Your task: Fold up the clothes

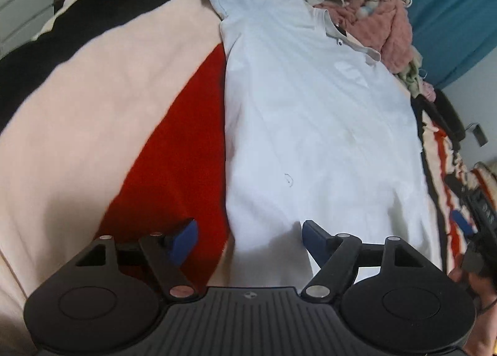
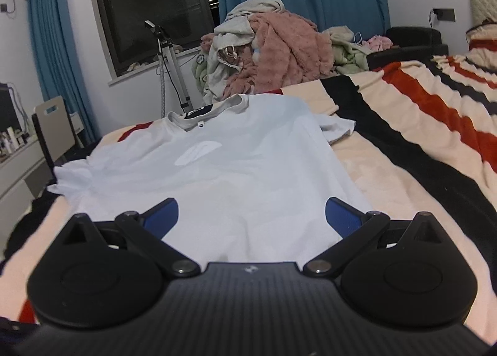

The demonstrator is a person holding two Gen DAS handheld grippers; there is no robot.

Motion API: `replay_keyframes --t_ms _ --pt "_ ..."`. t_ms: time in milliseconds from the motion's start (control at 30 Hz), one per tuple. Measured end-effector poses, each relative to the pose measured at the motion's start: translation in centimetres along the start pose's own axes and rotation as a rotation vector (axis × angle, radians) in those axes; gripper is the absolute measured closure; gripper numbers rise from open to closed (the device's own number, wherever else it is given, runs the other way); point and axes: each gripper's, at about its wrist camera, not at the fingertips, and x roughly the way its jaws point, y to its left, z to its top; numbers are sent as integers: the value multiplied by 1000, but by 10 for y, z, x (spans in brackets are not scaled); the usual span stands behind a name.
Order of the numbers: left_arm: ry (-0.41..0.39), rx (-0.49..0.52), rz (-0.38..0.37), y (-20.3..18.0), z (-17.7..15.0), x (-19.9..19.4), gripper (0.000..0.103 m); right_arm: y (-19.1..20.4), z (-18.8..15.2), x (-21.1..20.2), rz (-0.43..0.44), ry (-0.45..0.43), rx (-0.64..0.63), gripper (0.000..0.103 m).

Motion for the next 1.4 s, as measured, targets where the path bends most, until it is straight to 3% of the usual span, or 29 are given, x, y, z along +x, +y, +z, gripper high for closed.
replay_keyframes --t_ms 167,267,333,433,500,567,600,700,767,867,933,1067,1200,1233,1267,1333,1400 --pt "14 -17 -61 4 -4 -3 34 1 -4 -14 -38 -11 -31 0" --pt "38 -5 -133 2 -11 -2 39 -2 -9 -16 -50 3 -22 0" --pt "49 20 -139 -2 -18 -3 39 -3 -12 -18 -59 8 -23 0" --pt "70 29 -74 -3 -21 3 40 -2 -14 -19 -63 7 -25 0" --pt "95 11 -50 -1 -20 10 52 0 -14 -18 -63 8 -32 0" --pt "109 -18 -41 4 -18 15 86 3 -16 -18 -68 10 -51 0" --pt "116 -37 -47 6 -17 17 93 3 -16 -18 -70 11 -58 0" --pt "130 -85 -91 16 -6 9 97 3 -16 -20 -63 12 -51 0" --pt "121 -58 -79 16 3 -6 97 2 -15 -24 -56 5 -46 0" --pt "98 -21 -53 17 16 -36 97 3 -13 -28 -46 -10 -43 0" --pt "84 17 22 16 23 -51 97 3 -11 -29 -33 -16 -29 0" --pt "113 36 145 17 26 -50 97 5 -5 -33 -8 -36 -16 0" --pt "82 120 197 7 23 -48 89 7 -1 -42 8 -56 -31 0" --pt "62 147 203 2 23 -51 76 8 -1 -45 13 -63 -35 0" --pt "41 174 209 -4 23 -53 56 8 0 -48 17 -69 -38 0" --pt "-10 224 214 -13 23 -62 37 9 2 -52 23 -84 -48 0" --pt "-83 273 220 -23 25 -72 31 12 4 -55 28 -99 -60 0"
